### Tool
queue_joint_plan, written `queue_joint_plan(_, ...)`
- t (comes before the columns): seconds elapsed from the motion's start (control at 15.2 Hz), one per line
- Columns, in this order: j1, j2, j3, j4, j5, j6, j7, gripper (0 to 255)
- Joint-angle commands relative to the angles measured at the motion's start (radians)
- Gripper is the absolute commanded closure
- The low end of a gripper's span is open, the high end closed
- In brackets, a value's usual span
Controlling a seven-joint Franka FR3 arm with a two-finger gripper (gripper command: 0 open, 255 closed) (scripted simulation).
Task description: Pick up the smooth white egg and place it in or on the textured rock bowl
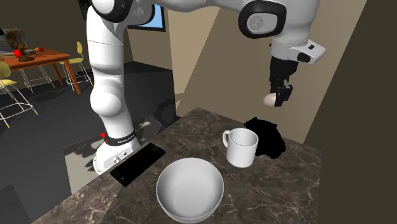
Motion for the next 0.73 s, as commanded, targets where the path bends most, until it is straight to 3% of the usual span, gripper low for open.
queue_joint_plan(0.0, -0.003, 0.012, 0.002, -0.009, 0.01, 0.018, -0.01, 255)
queue_joint_plan(0.66, -0.005, 0.044, 0.013, -0.104, 0.048, 0.132, -0.055, 255)
